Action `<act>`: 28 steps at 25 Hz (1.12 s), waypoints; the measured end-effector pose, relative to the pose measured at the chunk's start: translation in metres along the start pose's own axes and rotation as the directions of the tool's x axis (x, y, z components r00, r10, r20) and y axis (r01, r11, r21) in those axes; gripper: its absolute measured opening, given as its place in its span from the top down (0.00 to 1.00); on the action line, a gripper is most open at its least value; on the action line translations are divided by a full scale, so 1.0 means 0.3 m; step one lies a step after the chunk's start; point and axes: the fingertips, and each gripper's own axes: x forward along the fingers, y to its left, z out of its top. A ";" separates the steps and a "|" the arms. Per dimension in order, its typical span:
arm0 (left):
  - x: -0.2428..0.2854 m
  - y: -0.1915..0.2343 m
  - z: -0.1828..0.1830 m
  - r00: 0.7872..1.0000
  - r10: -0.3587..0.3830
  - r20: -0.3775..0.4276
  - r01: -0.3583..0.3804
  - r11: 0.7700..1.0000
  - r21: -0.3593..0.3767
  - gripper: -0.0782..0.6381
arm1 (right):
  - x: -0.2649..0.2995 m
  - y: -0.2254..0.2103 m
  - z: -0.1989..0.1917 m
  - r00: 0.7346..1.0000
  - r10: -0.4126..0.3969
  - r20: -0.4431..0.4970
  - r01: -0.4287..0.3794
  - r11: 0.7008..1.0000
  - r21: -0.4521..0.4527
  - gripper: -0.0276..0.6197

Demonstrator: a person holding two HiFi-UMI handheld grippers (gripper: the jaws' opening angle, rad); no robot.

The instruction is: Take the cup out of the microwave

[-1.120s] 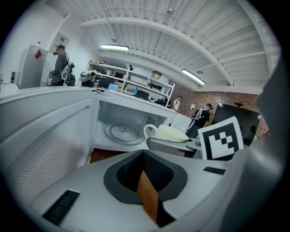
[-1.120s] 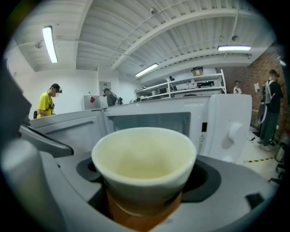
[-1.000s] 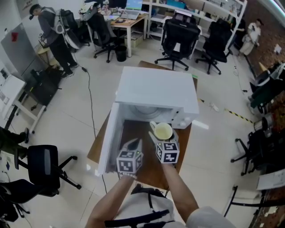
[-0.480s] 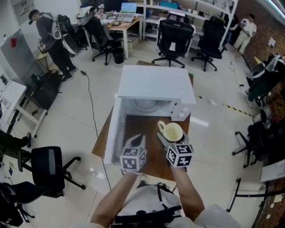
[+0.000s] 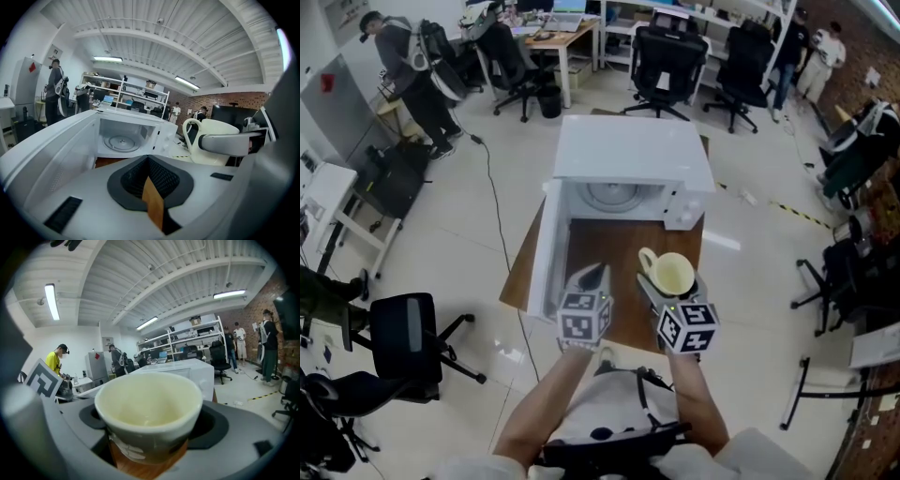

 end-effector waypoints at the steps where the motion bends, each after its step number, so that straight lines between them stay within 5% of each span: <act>1: -0.005 -0.004 0.000 1.000 -0.003 0.000 0.003 1.000 0.003 0.90 | -0.008 -0.001 0.001 1.000 -0.002 0.002 0.002 1.000 0.008 0.22; 28: -0.029 -0.023 -0.002 1.000 -0.017 0.004 0.017 1.000 0.010 0.90 | -0.021 0.037 0.030 0.999 0.021 0.037 -0.021 1.000 0.006 0.22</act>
